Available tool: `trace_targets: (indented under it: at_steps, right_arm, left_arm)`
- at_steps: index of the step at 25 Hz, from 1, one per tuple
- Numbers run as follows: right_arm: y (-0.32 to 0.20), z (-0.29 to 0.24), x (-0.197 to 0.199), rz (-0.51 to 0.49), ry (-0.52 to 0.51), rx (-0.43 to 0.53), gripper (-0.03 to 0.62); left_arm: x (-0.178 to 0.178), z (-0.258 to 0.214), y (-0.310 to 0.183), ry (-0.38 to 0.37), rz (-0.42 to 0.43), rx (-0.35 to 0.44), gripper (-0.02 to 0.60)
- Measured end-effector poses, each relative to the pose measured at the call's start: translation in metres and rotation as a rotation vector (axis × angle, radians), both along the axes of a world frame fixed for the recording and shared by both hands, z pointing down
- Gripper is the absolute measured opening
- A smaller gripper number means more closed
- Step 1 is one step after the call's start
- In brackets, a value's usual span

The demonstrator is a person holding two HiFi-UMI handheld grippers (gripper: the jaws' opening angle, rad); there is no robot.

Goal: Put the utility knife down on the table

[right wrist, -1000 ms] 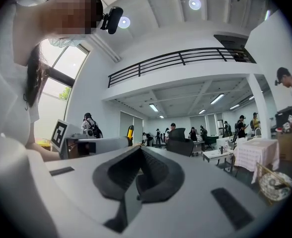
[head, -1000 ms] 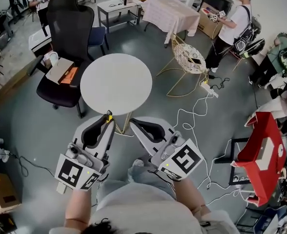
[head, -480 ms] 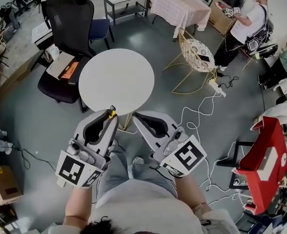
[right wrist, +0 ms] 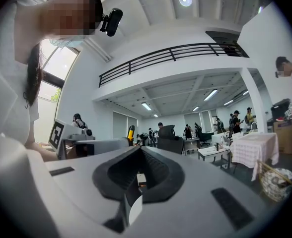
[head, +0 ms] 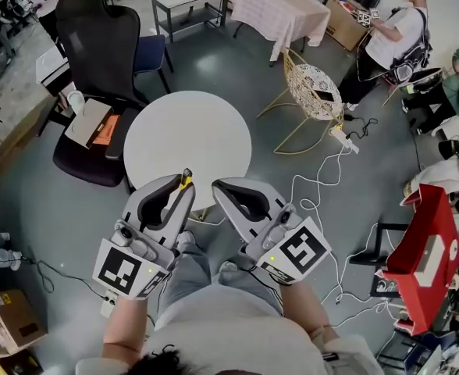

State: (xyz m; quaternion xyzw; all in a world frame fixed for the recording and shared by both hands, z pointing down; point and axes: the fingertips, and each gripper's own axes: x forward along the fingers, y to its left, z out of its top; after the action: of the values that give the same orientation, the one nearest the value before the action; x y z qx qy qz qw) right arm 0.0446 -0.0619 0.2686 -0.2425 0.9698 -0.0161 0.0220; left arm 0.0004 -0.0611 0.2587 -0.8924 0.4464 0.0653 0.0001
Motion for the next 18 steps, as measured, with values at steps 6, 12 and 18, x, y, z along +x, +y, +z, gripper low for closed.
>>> trace_targets:
  at_steps: [6,12,18]
  right_arm:
    - [-0.051,-0.001,-0.043,0.059,-0.003,-0.003,0.008]
    - [-0.090,0.009,-0.080,0.137,0.000,-0.025,0.008]
    - [-0.111,0.022,-0.090,0.197,0.021,-0.065,0.008]
  left_arm:
    - [-0.042,0.005,-0.052,-0.022,0.054,-0.005,0.071]
    - [-0.083,0.021,-0.094,-0.035,0.115,-0.035,0.071]
    - [-0.098,0.061,-0.127,-0.095,0.143,-0.103,0.071]
